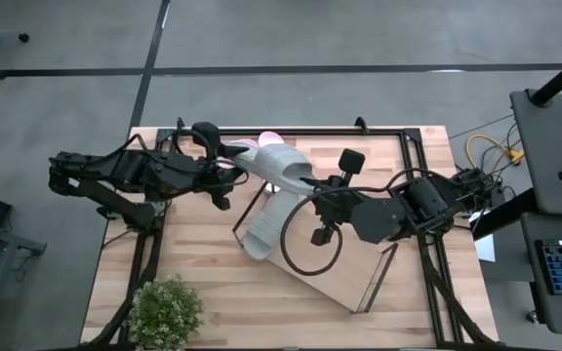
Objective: Pick and place slides into the shelf
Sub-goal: Put the gray slipper on the shelf
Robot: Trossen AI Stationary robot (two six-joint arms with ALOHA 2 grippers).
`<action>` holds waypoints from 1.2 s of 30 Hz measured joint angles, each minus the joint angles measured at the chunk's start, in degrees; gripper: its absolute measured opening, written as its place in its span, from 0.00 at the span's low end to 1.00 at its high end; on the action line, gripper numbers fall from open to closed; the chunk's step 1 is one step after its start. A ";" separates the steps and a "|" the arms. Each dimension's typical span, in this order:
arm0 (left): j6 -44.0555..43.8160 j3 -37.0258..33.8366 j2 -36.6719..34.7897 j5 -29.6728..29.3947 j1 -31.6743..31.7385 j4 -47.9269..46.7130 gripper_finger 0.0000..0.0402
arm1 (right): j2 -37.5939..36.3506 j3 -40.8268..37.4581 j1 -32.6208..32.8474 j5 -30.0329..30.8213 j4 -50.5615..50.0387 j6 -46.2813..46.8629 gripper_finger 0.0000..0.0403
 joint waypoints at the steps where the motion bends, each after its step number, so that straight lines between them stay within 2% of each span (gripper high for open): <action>1: 0.00 0.00 0.00 -0.14 0.09 -0.09 0.42 | -0.01 0.00 0.00 0.27 -0.06 -0.01 0.08; 7: -0.05 0.00 0.00 -1.54 0.17 -0.14 0.43 | -0.05 0.02 0.00 0.75 -1.31 0.64 0.08; 11: -0.13 0.00 -0.17 -5.57 0.18 -0.27 0.44 | -0.34 0.02 0.07 3.07 -5.72 3.20 0.08; 14: -2.31 0.00 -0.88 -6.14 0.15 -0.33 0.44 | -0.93 0.11 0.38 5.36 -7.30 5.00 0.08; 17: -9.99 0.00 -2.09 -5.15 0.19 -0.31 0.44 | -1.18 0.20 1.52 8.18 -8.91 5.29 0.08; 21: -24.19 0.00 -4.22 -0.16 1.35 -0.16 0.44 | -1.15 0.17 2.34 8.87 -11.29 6.76 0.08; 25: -42.47 0.00 -5.45 7.28 3.08 -0.16 0.44 | -0.92 -0.25 2.43 10.33 -13.50 8.78 0.08; 29: -53.58 0.00 -5.57 14.04 3.96 -0.02 0.44 | -0.30 -1.29 2.51 12.50 -15.22 8.44 0.08; 36: -67.01 -0.04 -5.22 14.95 4.84 1.71 0.44 | 2.84 -2.36 2.45 13.62 -20.26 4.69 0.08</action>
